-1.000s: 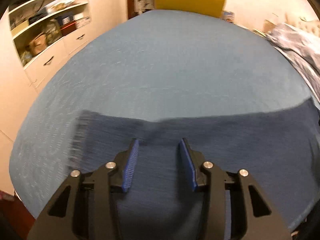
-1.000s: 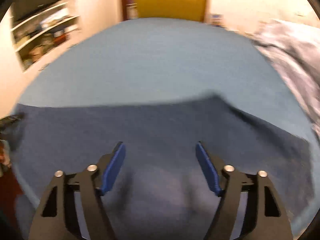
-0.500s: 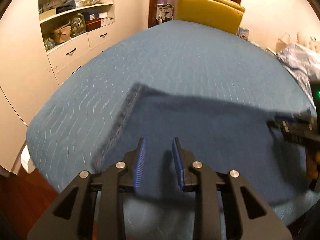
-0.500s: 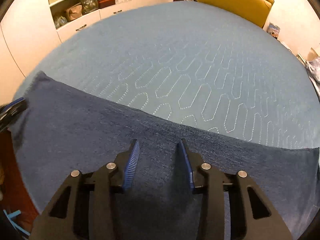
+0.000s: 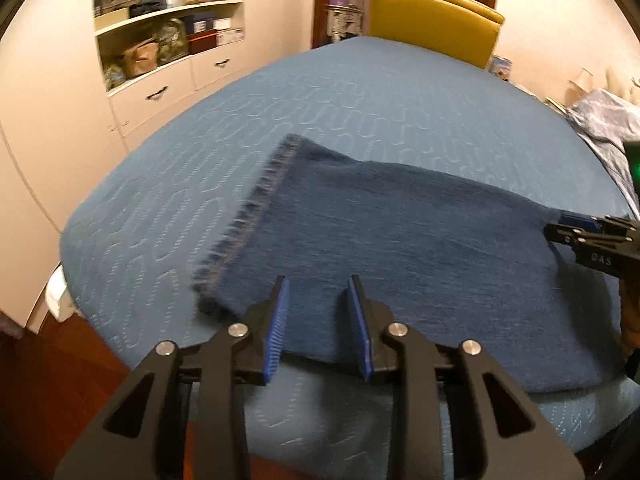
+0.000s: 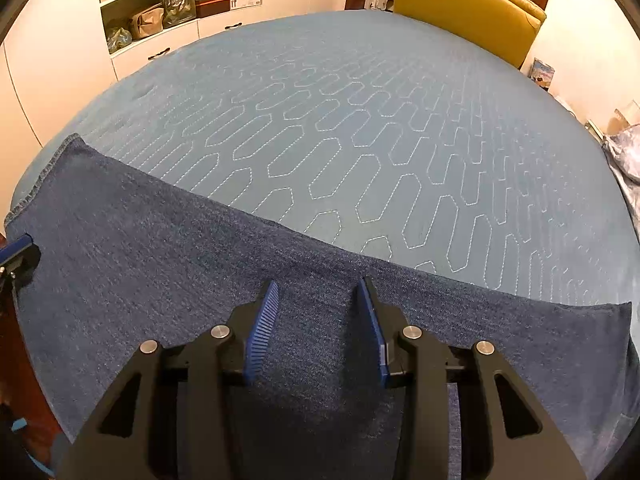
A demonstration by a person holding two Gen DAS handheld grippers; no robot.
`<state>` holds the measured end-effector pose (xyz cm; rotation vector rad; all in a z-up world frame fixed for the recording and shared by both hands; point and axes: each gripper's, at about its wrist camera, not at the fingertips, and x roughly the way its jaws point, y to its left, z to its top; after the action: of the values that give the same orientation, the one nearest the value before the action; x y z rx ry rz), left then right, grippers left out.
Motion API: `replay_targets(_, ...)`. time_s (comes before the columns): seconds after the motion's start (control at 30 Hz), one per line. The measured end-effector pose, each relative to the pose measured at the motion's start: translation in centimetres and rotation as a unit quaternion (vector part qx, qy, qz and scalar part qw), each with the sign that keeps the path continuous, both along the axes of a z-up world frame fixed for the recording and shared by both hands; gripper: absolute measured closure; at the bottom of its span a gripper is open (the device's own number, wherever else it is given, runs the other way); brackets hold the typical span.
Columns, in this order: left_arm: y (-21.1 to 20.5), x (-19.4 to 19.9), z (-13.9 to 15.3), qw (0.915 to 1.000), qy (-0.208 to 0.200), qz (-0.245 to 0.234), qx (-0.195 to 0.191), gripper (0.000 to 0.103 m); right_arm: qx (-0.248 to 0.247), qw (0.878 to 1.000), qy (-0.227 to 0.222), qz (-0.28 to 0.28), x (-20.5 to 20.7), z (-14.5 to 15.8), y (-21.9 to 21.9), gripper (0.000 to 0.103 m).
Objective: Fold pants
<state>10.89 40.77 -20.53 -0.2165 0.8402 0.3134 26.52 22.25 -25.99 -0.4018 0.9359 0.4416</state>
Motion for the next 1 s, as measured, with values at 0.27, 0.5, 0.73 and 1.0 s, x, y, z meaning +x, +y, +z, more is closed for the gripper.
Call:
replay_targets(0.27, 2.0, -2.5, 1.3, 0.9983, -0.032, 0.036, -0.032, 0.058, 0.004, 1.000, -0.003, -0.004, -0.1, 0.5, 0.3, 0.065)
replay_targets(0.5, 3.3, -4.4, 2.4, 0.9944, -0.050, 0.085, -0.036, 0.057, 0.041, 0.998, -0.016, 0.044, -1.9, 2.9, 3.3, 0.065)
replay_targets(0.73, -2.7, 1.4, 5.8, 0.9961, -0.070, -0.053, -0.008, 0.072, 0.028, 0.999, 0.004, 0.016, 1.3, 0.7, 5.0, 0.056)
replay_targets(1.0, -3.5, 11.8, 1.2, 0.9913, 0.051, -0.112, 0.046, 0.079, 0.072, 0.997, -0.018, -0.036, 0.0, 3.9, -1.0, 0.035)
